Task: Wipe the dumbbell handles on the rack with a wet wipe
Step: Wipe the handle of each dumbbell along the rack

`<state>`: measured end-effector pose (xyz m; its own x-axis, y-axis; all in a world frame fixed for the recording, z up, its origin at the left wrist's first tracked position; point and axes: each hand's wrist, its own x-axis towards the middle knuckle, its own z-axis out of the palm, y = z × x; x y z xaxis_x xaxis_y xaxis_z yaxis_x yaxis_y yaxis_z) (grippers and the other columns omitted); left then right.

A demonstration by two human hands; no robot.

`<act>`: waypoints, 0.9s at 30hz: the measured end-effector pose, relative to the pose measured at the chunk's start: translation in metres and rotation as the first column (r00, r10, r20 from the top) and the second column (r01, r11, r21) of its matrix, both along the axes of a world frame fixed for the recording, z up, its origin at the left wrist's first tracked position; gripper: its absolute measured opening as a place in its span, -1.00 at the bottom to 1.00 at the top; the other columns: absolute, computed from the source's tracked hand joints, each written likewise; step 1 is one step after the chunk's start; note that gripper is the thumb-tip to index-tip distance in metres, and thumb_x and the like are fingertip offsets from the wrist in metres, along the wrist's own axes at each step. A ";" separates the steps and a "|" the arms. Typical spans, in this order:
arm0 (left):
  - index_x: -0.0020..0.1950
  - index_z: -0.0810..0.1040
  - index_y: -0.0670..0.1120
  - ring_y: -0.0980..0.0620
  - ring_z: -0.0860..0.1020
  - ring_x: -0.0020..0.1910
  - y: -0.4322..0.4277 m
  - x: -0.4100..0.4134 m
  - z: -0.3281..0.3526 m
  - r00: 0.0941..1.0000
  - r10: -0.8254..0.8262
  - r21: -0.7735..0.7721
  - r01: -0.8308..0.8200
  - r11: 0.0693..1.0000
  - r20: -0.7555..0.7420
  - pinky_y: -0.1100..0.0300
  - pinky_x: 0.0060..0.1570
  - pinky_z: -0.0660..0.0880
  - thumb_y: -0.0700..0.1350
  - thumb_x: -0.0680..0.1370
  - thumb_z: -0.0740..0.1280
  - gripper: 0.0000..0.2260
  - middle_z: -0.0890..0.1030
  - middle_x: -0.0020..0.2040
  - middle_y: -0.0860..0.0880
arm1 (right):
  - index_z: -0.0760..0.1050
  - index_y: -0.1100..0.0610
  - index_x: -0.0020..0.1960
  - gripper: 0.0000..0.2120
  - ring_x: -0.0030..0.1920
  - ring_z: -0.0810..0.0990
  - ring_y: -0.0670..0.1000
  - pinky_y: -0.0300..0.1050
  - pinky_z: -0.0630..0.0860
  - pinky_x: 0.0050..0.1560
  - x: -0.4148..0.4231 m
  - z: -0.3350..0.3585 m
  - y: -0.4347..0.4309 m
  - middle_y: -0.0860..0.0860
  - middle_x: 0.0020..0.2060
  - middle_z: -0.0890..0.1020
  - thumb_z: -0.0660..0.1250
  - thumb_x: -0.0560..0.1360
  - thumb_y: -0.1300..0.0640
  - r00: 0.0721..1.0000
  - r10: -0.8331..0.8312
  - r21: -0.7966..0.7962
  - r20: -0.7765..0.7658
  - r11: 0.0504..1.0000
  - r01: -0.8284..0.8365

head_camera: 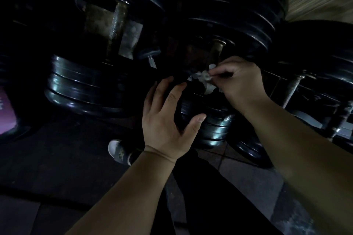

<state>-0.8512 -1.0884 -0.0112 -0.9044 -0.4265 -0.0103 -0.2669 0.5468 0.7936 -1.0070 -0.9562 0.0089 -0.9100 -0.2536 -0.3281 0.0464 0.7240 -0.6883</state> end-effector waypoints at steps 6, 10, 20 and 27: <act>0.43 0.53 -0.05 -0.23 0.40 0.48 -0.001 0.000 0.001 1.000 0.002 0.000 -0.002 1.000 0.002 -0.22 0.33 0.42 0.35 0.50 0.27 -0.35 0.47 0.49 -0.09 | 0.70 0.00 -0.06 -0.95 0.01 0.53 -0.27 -0.52 0.42 0.00 -0.002 0.006 -0.014 -0.19 -0.04 0.55 0.48 0.49 0.11 0.983 -0.113 0.021 -0.142 0.993 0.117; 0.46 0.51 -0.01 -0.21 0.36 0.52 0.000 0.001 0.002 1.000 0.012 0.020 -0.012 1.000 0.024 -0.22 0.37 0.40 0.39 0.50 0.24 -0.33 0.44 0.52 -0.06 | 0.70 -0.04 -0.10 -0.97 -0.04 0.57 -0.22 -0.26 0.53 0.05 0.010 0.004 -0.010 -0.22 -0.10 0.56 0.51 0.47 0.07 1.000 0.027 0.135 -0.007 0.990 -0.025; 0.50 0.43 0.07 -0.19 0.30 0.55 -0.005 0.000 0.009 0.994 -0.028 0.034 0.025 0.999 0.104 -0.22 0.43 0.37 0.36 0.49 0.32 -0.35 0.38 0.55 -0.01 | 0.66 -0.01 -0.10 -0.88 -0.04 0.61 -0.27 -0.51 0.46 -0.10 0.005 0.040 -0.036 -0.19 -0.06 0.59 0.49 0.46 0.21 0.975 0.217 0.064 0.048 0.973 -0.220; 0.57 0.34 -0.06 -0.06 0.25 0.58 -0.033 0.019 0.045 0.986 0.042 0.080 -0.056 0.995 0.160 0.04 0.58 0.21 0.15 0.65 0.27 -0.46 0.29 0.60 -0.07 | 0.67 0.09 -0.08 -0.89 -0.12 0.55 -0.39 -0.61 0.37 -0.08 0.009 0.071 -0.082 -0.10 -0.03 0.57 0.47 0.45 0.28 0.930 0.342 0.029 -0.139 0.940 -0.341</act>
